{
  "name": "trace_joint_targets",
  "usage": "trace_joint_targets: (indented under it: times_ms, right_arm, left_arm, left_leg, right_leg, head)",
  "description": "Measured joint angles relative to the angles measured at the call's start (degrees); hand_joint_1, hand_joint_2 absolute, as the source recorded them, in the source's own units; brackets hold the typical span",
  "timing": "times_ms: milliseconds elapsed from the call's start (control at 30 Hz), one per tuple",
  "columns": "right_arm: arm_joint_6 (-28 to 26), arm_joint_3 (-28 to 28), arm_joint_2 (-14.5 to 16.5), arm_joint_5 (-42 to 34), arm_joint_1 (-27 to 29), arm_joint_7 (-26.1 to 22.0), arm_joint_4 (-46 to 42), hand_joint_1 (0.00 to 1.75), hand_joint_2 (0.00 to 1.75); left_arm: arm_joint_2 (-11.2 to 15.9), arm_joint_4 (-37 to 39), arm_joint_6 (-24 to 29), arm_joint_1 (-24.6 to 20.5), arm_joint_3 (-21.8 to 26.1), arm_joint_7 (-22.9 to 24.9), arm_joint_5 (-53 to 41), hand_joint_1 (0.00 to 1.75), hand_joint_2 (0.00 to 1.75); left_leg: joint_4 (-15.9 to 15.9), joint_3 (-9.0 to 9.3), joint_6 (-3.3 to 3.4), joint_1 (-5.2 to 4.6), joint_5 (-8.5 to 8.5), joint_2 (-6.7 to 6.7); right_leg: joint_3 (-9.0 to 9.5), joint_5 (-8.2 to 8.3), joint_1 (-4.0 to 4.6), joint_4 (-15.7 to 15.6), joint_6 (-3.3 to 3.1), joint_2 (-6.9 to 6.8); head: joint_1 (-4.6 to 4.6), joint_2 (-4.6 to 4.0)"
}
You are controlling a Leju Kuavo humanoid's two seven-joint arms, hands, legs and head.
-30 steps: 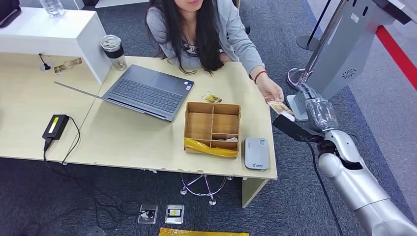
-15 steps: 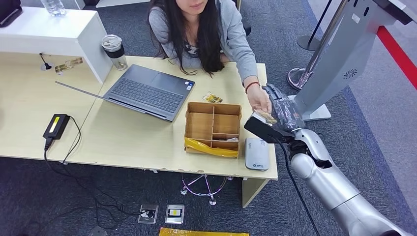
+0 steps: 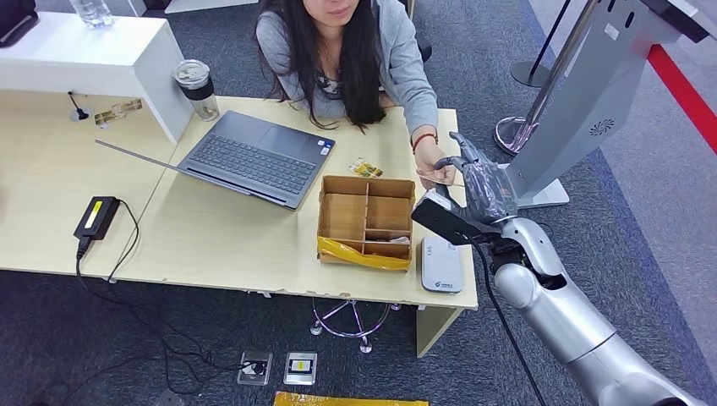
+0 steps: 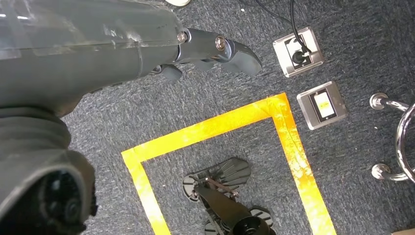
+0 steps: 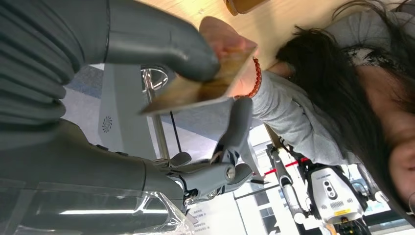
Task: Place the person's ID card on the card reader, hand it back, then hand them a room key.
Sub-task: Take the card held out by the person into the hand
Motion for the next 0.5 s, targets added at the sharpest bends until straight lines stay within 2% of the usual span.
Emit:
trace_joint_targets:
  times_ms: [500]
  right_arm:
    - [0.05,-0.10,-0.02,-0.68,0.19,0.39,-1.31,1.75,1.75]
  left_arm:
    - [0.01,0.00,0.16,0.07,0.00,0.01,-0.21,0.00,0.00]
  left_leg:
    - [0.00,0.01,0.00,0.00,0.00,0.01]
  right_leg:
    - [-0.01,0.00,0.00,0.00,0.00,0.02]
  head:
    - [0.01,0.00]
